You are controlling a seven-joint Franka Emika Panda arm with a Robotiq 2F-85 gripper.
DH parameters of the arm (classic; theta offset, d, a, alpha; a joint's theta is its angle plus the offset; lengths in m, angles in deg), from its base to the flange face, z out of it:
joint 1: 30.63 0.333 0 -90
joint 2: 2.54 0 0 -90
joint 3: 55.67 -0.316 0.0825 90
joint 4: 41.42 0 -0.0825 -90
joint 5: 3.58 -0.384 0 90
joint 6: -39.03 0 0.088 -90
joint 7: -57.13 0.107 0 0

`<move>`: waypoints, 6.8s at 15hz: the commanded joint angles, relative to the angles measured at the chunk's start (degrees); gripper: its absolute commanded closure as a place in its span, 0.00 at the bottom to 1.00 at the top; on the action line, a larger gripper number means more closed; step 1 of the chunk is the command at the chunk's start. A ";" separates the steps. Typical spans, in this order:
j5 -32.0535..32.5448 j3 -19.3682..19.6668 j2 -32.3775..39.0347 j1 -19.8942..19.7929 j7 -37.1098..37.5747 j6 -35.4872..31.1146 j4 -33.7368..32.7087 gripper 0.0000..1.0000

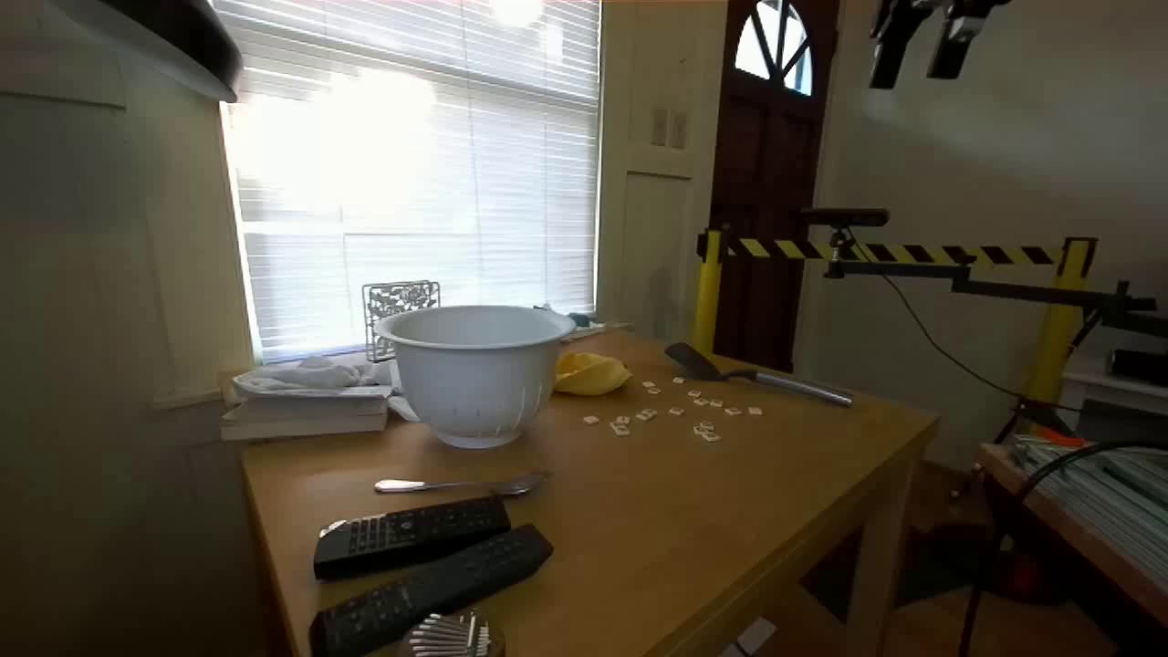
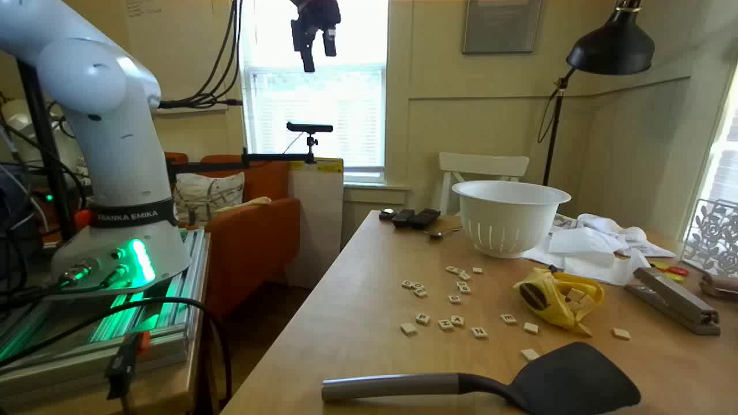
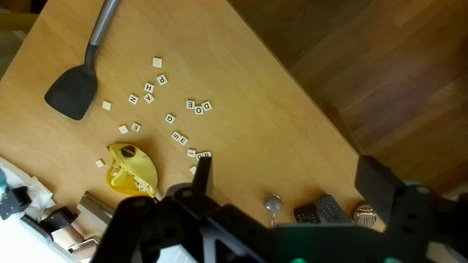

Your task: Move the furthest remote to the right, then press a button on the right remote

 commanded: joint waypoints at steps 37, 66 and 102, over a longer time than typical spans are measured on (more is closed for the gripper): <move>8.04 -7.44 51.83 4.80 39.44 -47.10 -16.91 0.00; 37.10 -2.98 88.98 8.35 52.53 -62.01 -42.25 0.00; 3.35 13.72 90.22 23.65 32.10 -54.61 -46.33 0.64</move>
